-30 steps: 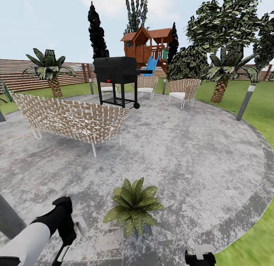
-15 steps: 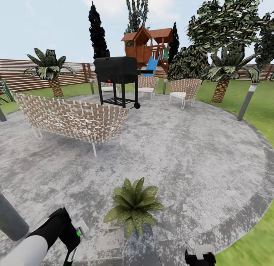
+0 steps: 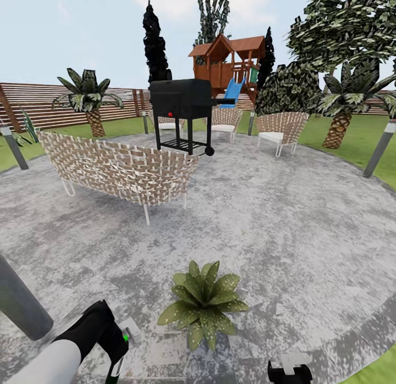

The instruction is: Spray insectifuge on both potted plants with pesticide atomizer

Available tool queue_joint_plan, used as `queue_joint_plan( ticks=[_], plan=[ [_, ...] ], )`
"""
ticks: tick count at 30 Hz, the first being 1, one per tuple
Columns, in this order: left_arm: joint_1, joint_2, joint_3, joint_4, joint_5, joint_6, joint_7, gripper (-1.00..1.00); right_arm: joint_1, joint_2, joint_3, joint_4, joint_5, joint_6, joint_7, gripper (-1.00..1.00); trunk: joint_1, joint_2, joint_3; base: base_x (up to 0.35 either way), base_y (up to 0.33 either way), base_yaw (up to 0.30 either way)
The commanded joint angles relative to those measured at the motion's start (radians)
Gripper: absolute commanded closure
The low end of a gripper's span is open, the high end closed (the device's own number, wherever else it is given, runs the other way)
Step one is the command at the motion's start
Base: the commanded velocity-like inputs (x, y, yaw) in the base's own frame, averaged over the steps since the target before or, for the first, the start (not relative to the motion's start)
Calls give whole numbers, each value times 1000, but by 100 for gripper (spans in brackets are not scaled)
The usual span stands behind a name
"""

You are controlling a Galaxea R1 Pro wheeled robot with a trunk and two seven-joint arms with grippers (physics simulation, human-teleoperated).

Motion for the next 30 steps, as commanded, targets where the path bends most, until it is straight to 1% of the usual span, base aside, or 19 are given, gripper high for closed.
queue_joint_plan(
  ticks=[1, 6, 9, 13, 14, 17, 18, 23, 30],
  plan=[
    [0, -2, 5, -2, -5, 10, -6, 100, -1, 0, 7, 1, 9, 2, -10, -100, 0, 0, -1, 1, 0, 2],
    [0, -1, 5, -3, -9, 14, -3, 100, -1, 0, 7, 2, 9, 2, -10, -100, 0, 0, -1, 0, 0, 0],
    [0, 3, 6, -2, -7, 16, 54, 100, -1, 0, 7, 2, 9, 2, -10, -100, 0, 0, -1, 0, 0, 0],
    [0, 6, 9, -4, -5, 17, 75, 100, -1, 0, 7, 2, 9, 3, -10, -100, 0, 0, -1, 0, 0, 0],
    [0, 8, 14, -5, -5, 17, 76, 100, -1, 0, 7, 2, 9, 2, -10, -100, 0, 0, -1, 0, 0, 0],
    [0, 9, 64, -9, -6, 16, 78, 100, -1, 0, 7, 1, 9, 3, -10, -100, 0, 0, -1, 0, 0, 0],
    [0, 7, 75, -11, -7, 16, 79, 100, -1, 0, 7, 1, 9, 3, -10, -100, 0, 0, -1, 0, -30, 0],
    [0, 5, 83, -9, -15, 16, 81, 100, -1, 1, 7, 0, 9, 2, -10, -100, 0, 0, -1, 0, -206, 28],
    [0, 5, 83, -11, -15, 16, 82, 100, -1, 1, 7, 0, 8, 2, -10, -100, 0, 0, -1, -1, -271, 247]
  ],
)
